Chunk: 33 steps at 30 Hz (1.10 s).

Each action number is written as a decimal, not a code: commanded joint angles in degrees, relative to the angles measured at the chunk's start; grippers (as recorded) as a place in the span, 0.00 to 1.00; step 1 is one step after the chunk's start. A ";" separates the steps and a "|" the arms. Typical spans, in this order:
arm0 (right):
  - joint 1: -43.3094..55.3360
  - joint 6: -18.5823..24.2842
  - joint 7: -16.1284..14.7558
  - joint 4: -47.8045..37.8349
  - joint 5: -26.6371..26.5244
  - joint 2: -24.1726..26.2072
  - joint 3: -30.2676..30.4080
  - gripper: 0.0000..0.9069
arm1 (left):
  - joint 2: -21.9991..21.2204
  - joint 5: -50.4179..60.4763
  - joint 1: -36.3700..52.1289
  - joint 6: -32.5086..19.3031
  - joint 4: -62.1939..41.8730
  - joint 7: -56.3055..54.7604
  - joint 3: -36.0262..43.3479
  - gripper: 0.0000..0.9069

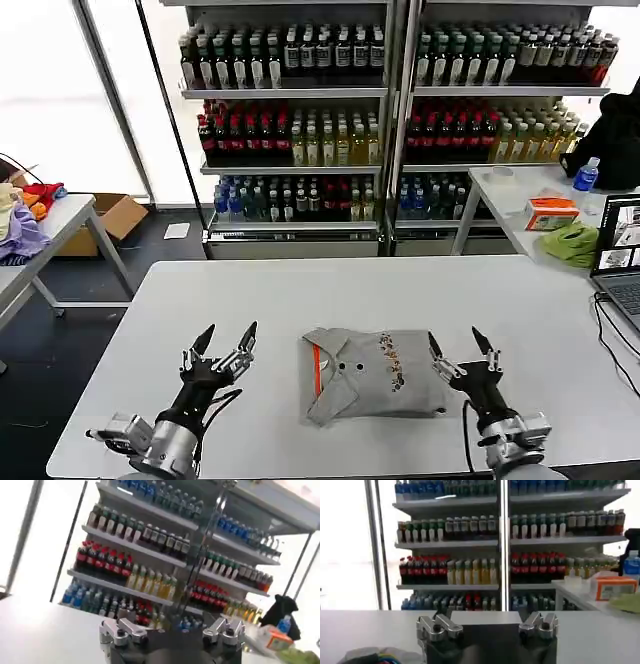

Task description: Fold and organize the clothes.

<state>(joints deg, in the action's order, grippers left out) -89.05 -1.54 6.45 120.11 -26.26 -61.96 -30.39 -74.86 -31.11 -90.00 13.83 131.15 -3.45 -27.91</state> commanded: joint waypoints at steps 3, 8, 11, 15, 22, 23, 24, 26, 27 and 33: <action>-9.03 6.77 -4.84 0.89 -5.37 0.07 -9.44 1.00 | -0.92 18.89 -8.32 -7.11 0.40 0.60 0.51 1.00; -8.95 4.22 -4.74 1.08 -5.08 -0.72 -9.10 1.00 | -0.57 17.03 -8.85 -8.03 -2.58 1.75 -1.68 1.00; -8.76 3.74 -5.03 1.17 -5.99 -1.01 -8.28 1.00 | -0.21 15.49 -8.73 -7.95 -3.77 1.91 -2.16 1.00; -8.45 3.76 -4.89 0.89 -5.75 -1.13 -7.66 1.00 | 0.16 15.01 -8.62 -7.98 -3.96 2.14 -2.79 1.00; -8.73 3.98 -4.45 0.51 -4.71 -1.15 -7.65 1.00 | 0.42 14.34 -8.80 -7.89 -4.28 2.24 -3.58 1.00; -8.82 3.99 -4.37 0.55 -4.93 -1.09 -7.63 1.00 | 0.40 14.24 -8.77 -7.89 -4.26 2.24 -3.59 1.00; -8.83 4.01 -4.38 0.56 -4.93 -1.07 -7.63 1.00 | 0.40 14.20 -8.77 -7.87 -4.25 2.22 -3.57 1.00; -8.98 4.26 -4.31 0.70 -4.88 -1.04 -7.50 1.00 | 0.43 14.16 -8.71 -7.87 -4.25 2.27 -3.52 1.00; -8.97 4.24 -4.25 0.73 -4.81 -1.07 -7.44 1.00 | 0.49 14.11 -8.69 -7.85 -4.31 2.31 -3.56 1.00; -9.07 5.36 -4.18 0.47 -3.26 -1.04 -7.54 1.00 | 1.06 13.26 -8.13 -7.75 -5.10 2.35 -4.10 1.00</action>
<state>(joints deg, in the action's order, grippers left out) -97.52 2.70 2.38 120.82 -30.74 -62.99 -37.44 -74.07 -17.87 -97.89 6.43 126.88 -1.24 -31.49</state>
